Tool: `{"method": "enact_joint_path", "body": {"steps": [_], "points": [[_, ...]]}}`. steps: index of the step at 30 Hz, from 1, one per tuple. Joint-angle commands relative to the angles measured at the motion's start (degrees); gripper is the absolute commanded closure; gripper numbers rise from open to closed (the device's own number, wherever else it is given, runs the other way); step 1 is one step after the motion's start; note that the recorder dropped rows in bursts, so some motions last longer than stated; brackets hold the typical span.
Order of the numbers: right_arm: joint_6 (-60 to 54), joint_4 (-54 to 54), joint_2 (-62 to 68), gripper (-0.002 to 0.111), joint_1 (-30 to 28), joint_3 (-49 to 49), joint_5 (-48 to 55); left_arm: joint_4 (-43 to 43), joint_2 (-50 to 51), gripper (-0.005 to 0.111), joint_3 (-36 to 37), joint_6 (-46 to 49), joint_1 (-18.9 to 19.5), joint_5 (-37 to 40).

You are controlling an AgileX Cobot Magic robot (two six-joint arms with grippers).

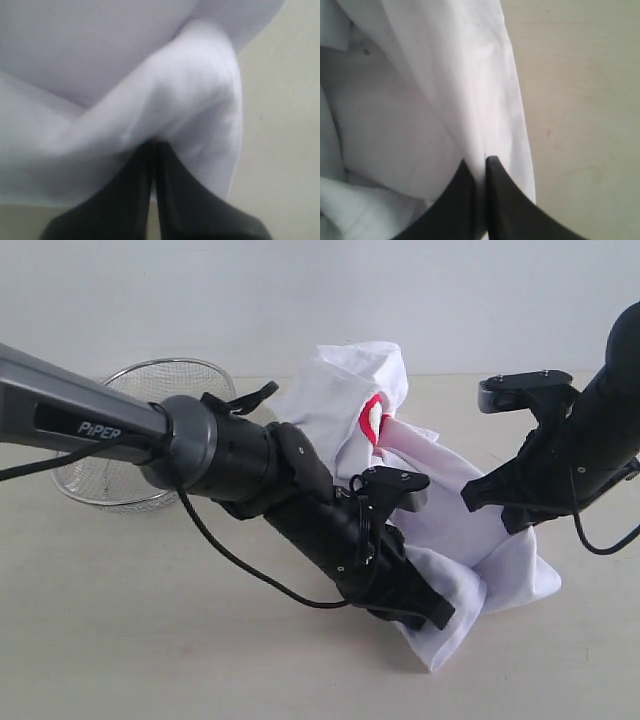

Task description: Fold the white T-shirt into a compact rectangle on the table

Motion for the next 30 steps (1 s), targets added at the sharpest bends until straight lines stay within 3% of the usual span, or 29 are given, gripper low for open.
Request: {"method": "enact_joint_path", "body": {"steps": [1,13,23,30], "points": [[-2.1,-0.5,-0.8,0.109,-0.5,0.3,0.1,19.3,0.3,0.102,0.6,-12.9,-0.4,8.4],[-1.9,-3.4,-0.8,0.109,-0.5,0.3,0.4,24.0,-1.1,0.102,3.8,-15.8,5.0,17.7],[0.7,-8.1,-0.8,0.109,-0.5,0.3,2.3,27.0,-12.2,0.102,17.6,-15.8,11.9,13.1],[3.0,-8.7,-1.9,0.109,-0.5,0.3,2.6,28.9,-18.2,0.102,22.5,-16.7,18.4,9.9]]}}
